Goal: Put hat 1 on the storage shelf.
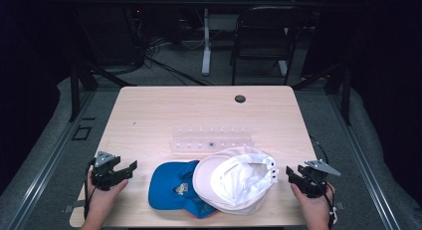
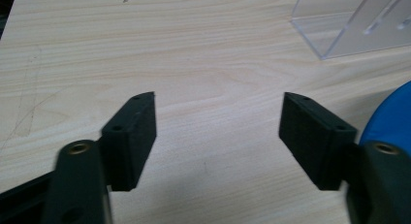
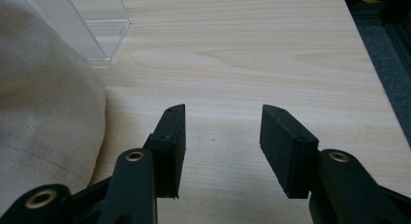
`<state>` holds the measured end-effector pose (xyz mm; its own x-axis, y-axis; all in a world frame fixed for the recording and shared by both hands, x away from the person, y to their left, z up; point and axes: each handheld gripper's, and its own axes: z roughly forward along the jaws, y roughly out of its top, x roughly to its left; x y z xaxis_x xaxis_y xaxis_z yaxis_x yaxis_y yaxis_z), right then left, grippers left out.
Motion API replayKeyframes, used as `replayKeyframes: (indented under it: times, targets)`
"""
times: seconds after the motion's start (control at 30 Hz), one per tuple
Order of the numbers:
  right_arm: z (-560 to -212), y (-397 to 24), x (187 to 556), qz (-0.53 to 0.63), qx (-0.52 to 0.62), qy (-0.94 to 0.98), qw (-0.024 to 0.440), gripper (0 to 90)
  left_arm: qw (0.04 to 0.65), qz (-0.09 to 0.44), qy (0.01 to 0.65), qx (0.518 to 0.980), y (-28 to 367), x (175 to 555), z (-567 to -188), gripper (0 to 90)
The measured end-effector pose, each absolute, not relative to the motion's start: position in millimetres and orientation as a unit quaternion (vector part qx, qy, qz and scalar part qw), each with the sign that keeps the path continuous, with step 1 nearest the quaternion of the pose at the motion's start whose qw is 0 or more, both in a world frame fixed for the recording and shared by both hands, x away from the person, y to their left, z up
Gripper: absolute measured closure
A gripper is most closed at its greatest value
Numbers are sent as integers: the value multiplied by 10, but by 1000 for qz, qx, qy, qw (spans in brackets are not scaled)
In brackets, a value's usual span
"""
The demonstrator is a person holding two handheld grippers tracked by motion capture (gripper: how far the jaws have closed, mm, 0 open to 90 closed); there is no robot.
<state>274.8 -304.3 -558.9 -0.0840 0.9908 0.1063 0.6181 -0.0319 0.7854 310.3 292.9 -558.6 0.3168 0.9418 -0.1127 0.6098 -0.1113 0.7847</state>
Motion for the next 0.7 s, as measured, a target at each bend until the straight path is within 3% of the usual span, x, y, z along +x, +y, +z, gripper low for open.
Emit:
replayKeyframes:
  times: [0.1, 0.23, 0.43, 0.7]
  targets:
    - [-5555, -3051, 2727, 354, 625, 642, 267, 521, 401, 199, 544, 709, 2932, 3085, -5554, 401]
    - [-5497, -3053, 2699, 359, 627, 637, 268, 487, 394, 225, 536, 712, 2901, 3073, -5543, 393]
    - [-5438, -3046, 2682, 352, 635, 641, 247, 474, 392, 219, 534, 717, 2890, 3061, -5526, 383]
    - [-5295, -2976, 2704, 338, 642, 653, 216, 516, 397, 218, 519, 725, 2814, 3028, -5520, 445]
